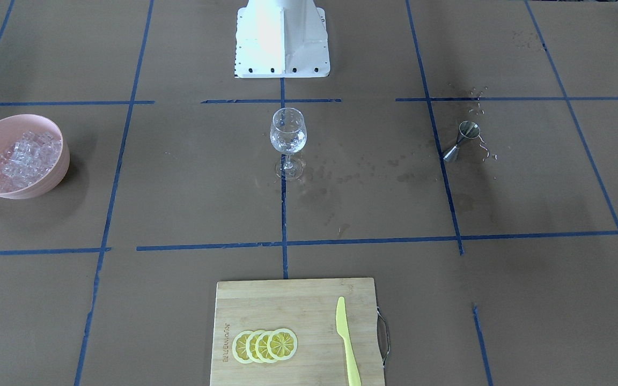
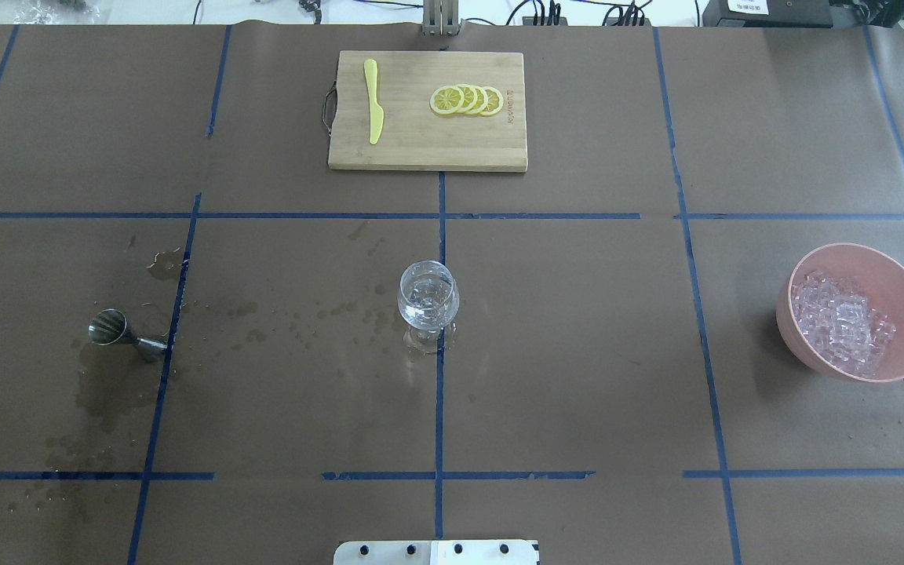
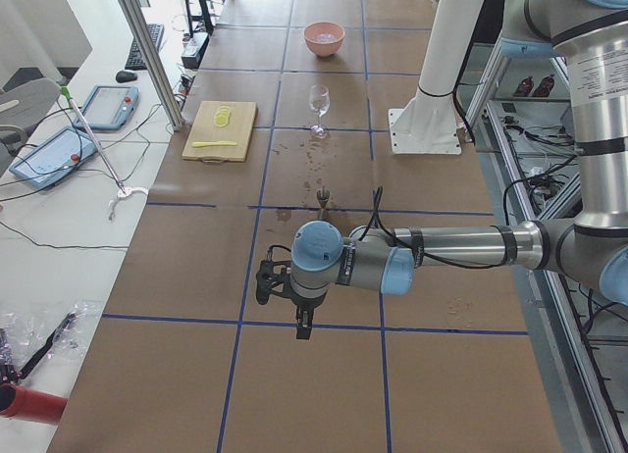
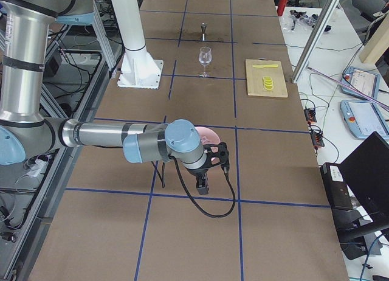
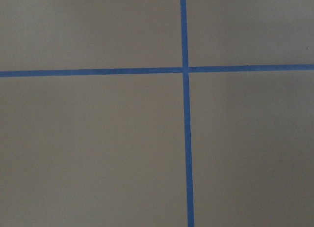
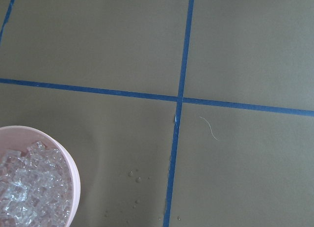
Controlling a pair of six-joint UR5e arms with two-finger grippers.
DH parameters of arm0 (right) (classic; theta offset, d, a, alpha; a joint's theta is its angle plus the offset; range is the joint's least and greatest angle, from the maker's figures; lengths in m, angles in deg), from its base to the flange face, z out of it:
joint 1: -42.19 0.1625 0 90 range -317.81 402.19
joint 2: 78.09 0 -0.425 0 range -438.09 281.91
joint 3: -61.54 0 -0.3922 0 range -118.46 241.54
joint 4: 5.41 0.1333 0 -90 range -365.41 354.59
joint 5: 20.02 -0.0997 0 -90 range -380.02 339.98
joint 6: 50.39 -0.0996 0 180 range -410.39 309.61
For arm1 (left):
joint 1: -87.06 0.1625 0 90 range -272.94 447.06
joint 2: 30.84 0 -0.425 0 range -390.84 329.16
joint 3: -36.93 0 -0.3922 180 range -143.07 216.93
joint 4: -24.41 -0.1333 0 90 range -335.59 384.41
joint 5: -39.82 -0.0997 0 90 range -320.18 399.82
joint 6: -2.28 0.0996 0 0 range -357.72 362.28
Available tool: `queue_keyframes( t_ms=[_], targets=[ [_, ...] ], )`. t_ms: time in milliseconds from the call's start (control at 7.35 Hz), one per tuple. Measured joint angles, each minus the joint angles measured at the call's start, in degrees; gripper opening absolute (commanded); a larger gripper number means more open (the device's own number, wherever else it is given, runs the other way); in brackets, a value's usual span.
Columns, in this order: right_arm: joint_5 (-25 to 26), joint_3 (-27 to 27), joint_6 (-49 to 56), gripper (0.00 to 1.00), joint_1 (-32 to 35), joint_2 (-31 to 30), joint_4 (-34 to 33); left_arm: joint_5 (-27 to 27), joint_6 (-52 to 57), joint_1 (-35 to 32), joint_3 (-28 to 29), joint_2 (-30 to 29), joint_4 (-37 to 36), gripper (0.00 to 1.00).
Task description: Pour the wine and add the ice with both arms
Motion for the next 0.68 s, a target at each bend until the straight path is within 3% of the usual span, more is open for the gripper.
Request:
queue_keyframes(
  t_ms=[272,680],
  targets=[
    [0.14,4.48,-8.78,1.0,-2.18,0.03,-0.08,0.02,-0.01,0.12,-0.1,-0.09,0.23,1.0],
    [2.71,11.12,-21.46,1.0,-13.38,0.24,4.78,0.34,-0.11,0.17,-0.5,-0.55,0.93,1.0]
  ],
)
